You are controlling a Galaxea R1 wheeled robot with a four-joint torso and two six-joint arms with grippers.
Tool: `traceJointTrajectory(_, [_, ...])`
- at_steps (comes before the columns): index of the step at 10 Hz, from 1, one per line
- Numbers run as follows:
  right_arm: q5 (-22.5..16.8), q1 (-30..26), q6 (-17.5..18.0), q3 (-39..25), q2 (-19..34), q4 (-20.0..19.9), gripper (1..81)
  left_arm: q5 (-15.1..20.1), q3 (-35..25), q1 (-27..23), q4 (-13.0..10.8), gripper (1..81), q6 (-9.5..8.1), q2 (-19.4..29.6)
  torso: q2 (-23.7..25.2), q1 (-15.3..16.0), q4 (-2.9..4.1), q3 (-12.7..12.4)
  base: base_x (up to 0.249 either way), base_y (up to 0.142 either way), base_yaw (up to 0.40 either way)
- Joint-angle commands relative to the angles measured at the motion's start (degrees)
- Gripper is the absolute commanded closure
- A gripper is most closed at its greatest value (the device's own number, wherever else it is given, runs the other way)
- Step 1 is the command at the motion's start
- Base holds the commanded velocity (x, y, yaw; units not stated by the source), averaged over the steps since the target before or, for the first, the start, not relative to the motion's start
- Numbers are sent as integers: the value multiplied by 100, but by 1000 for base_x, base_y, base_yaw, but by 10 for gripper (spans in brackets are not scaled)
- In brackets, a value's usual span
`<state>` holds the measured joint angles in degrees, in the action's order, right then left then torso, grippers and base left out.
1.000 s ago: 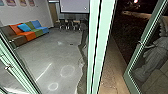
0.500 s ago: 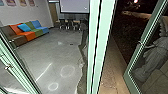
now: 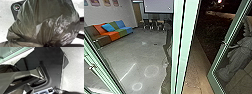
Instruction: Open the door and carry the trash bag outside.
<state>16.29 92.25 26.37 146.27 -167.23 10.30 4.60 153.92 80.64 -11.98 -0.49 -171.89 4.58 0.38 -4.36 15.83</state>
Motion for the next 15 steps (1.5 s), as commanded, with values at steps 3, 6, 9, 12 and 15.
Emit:
traceJointTrajectory(3, [-258,-96,-18,58,-67,77,10,358,-2,-237,20,811,5,14,0,0,0,0,0,0,0])
traceJointTrajectory(6, [-258,-105,-26,84,-111,95,10,367,-2,-255,38,811,5,14,0,0,0,0,0,0,0])
traceJointTrajectory(9, [-240,-88,-26,84,-129,112,10,367,-2,-255,56,811,5,31,0,0,0,0,0,0,-42])
traceJointTrajectory(12, [-231,-96,-26,93,-129,112,10,367,-2,-255,65,811,5,49,0,0,0,0,0,0,-215])
traceJointTrajectory(15, [-231,-105,-26,93,-129,112,10,375,-2,-255,65,811,5,58,0,0,0,0,0,0,-227])
